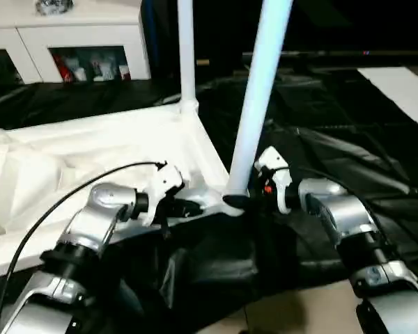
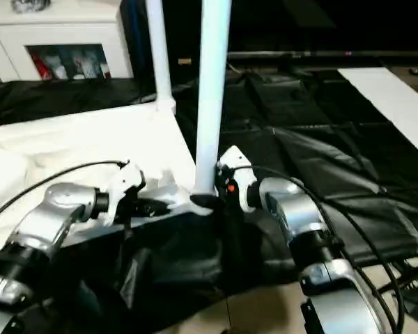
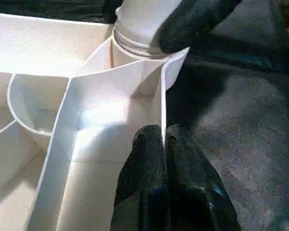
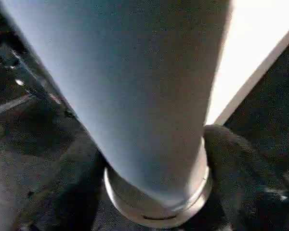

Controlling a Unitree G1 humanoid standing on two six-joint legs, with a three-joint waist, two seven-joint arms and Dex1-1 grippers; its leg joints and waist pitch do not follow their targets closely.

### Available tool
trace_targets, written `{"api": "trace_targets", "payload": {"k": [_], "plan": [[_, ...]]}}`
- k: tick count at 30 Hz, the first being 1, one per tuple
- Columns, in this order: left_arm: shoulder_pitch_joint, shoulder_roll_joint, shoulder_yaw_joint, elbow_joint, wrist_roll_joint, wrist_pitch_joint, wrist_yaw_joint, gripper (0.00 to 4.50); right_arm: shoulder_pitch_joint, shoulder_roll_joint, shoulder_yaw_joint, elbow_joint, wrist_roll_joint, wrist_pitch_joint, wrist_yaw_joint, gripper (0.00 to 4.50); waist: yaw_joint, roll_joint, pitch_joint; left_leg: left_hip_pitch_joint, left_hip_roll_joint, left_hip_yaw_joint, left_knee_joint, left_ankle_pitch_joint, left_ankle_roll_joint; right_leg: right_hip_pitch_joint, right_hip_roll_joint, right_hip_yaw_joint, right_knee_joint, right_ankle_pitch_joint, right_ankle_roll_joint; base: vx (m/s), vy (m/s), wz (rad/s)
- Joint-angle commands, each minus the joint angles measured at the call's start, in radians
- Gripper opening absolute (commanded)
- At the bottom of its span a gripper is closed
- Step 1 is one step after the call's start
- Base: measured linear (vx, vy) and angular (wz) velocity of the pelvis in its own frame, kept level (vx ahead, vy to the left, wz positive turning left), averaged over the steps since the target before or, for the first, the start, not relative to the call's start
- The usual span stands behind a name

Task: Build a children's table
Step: Rotate leg to tighten

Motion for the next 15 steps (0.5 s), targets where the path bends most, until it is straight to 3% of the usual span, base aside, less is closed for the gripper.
{"api": "trace_targets", "payload": {"k": [1, 5, 6, 9, 11, 13, 15], "plan": [[0.003, 0.001, -0.016, -0.044, -0.022, 0.006, -0.045, 0.0, 0.014, -0.009, 0.025, 0.0, 0.0, 0.025, 0.008, 2.86, 0.002, -0.002, -0.062, 0.016, 0.04, -0.012, -0.068, -0.289, 0.008, 0.041, -0.08, 0.051, -0.089, -0.363, -0.185, 0.0, 0.0, 0.0], [0.004, 0.006, -0.015, -0.048, -0.022, 0.011, -0.04, 0.0, 0.027, -0.016, 0.039, -0.017, -0.007, 0.031, 0.021, 2.68, 0.002, -0.002, -0.063, 0.016, 0.04, -0.012, -0.068, -0.279, 0.008, 0.042, -0.079, 0.051, -0.087, -0.349, -0.186, 0.0, 0.0, 0.0], [-0.002, 0.0, -0.01, -0.037, -0.014, 0.01, -0.013, 0.0, 0.036, -0.009, 0.043, -0.019, -0.009, 0.032, 0.009, 2.66, 0.002, -0.006, -0.063, 0.016, 0.04, -0.011, -0.068, -0.274, 0.01, 0.043, -0.079, 0.051, -0.087, -0.343, -0.186, 0.0, 0.0, 0.0], [-0.027, -0.03, 0.007, -0.002, 0.006, 0.013, 0.074, 0.0, 0.037, 0.027, 0.028, 0.013, -0.018, 0.012, -0.059, 2.64, 0.001, -0.004, -0.063, 0.016, 0.04, -0.01, -0.066, -0.269, 0.009, 0.04, -0.08, 0.053, -0.086, -0.339, -0.189, 0.0, 0.0, 0.0], [-0.05, -0.058, 0.019, 0.029, 0.022, 0.014, 0.151, 0.0, 0.028, 0.072, 0.003, 0.059, -0.028, -0.001, -0.153, 2.63, 0.0, -0.005, -0.06, 0.019, 0.037, -0.011, -0.066, -0.292, -0.002, 0.037, -0.082, 0.051, -0.093, -0.384, -0.184, 0.0, 0.0, 0.0], [-0.072, -0.087, 0.036, 0.059, 0.031, 0.02, 0.22, 0.0, 0.012, 0.105, -0.015, 0.103, -0.04, -0.014, -0.24, 2.62, -0.004, -0.006, -0.057, 0.024, 0.034, -0.017, -0.067, -0.338, -0.016, 0.033, -0.083, 0.047, -0.104, -0.491, -0.147, 0.0, 0.0, 0.0], [-0.105, -0.131, 0.05, 0.096, 0.04, 0.031, 0.307, 0.0, -0.024, 0.173, -0.067, 0.181, -0.031, -0.009, -0.397, 2.62, -0.01, -0.004, -0.054, 0.028, 0.032, -0.019, -0.067, -0.364, -0.023, 0.027, -0.083, 0.045, -0.112, -0.55, -0.128, 0.0, 0.0, 0.0]]}}
